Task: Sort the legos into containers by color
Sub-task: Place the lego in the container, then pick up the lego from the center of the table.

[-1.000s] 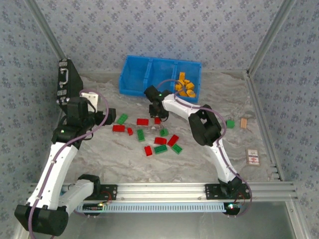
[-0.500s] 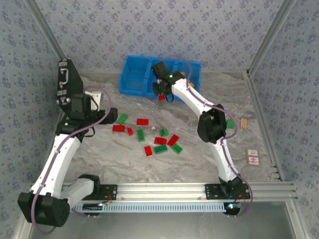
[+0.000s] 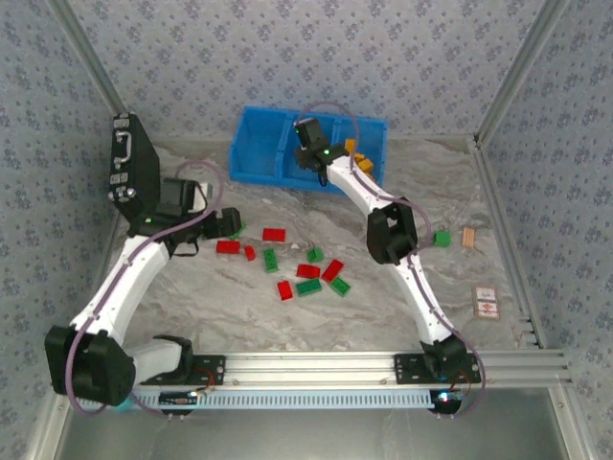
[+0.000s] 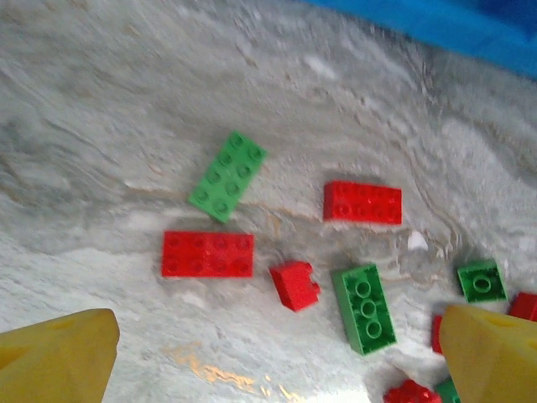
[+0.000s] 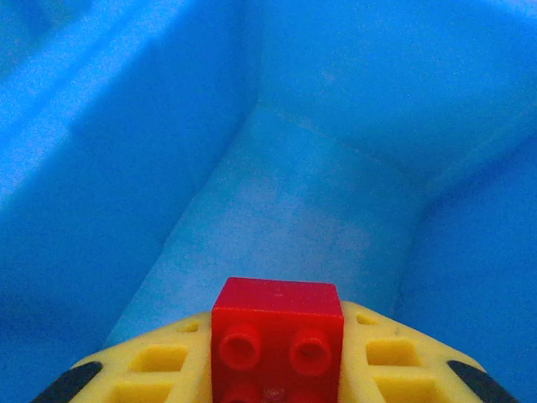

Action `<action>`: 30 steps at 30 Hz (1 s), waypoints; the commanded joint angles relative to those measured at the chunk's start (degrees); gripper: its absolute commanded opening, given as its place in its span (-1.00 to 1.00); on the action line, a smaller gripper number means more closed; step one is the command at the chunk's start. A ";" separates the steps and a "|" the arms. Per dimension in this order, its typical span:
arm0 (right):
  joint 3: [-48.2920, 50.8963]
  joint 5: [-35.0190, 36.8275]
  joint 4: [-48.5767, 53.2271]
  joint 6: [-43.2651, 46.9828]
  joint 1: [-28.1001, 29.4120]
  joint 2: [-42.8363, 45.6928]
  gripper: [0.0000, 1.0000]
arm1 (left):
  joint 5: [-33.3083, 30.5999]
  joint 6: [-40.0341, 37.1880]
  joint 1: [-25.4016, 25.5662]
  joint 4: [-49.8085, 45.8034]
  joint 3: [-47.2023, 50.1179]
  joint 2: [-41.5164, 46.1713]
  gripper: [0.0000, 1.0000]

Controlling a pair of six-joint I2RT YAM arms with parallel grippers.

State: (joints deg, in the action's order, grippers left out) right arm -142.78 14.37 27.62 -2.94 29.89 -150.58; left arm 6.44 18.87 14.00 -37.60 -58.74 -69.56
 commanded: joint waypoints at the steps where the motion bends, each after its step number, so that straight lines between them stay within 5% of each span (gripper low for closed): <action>1: -3.30 -1.64 -1.64 1.73 -1.06 -0.14 -0.34 | -1.62 1.73 2.99 -4.52 -5.48 -6.29 0.99; 13: 3.37 -10.51 -4.52 4.30 -1.84 6.68 0.34 | -6.50 -1.24 14.46 -2.00 -15.90 -25.36 0.97; 20: 5.71 -13.89 -4.19 5.33 -1.82 13.15 0.39 | -10.31 0.44 19.63 -3.73 -21.50 -34.34 0.93; 30: 22.86 -12.08 -7.22 8.12 -3.50 31.05 0.43 | -17.99 2.37 22.56 -7.65 -25.60 -41.68 0.92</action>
State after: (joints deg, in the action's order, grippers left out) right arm -123.33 1.28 21.21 3.11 27.73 -125.54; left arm -7.40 19.81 36.32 -41.74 -82.00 -109.82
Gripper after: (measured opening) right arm 0.709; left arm 0.961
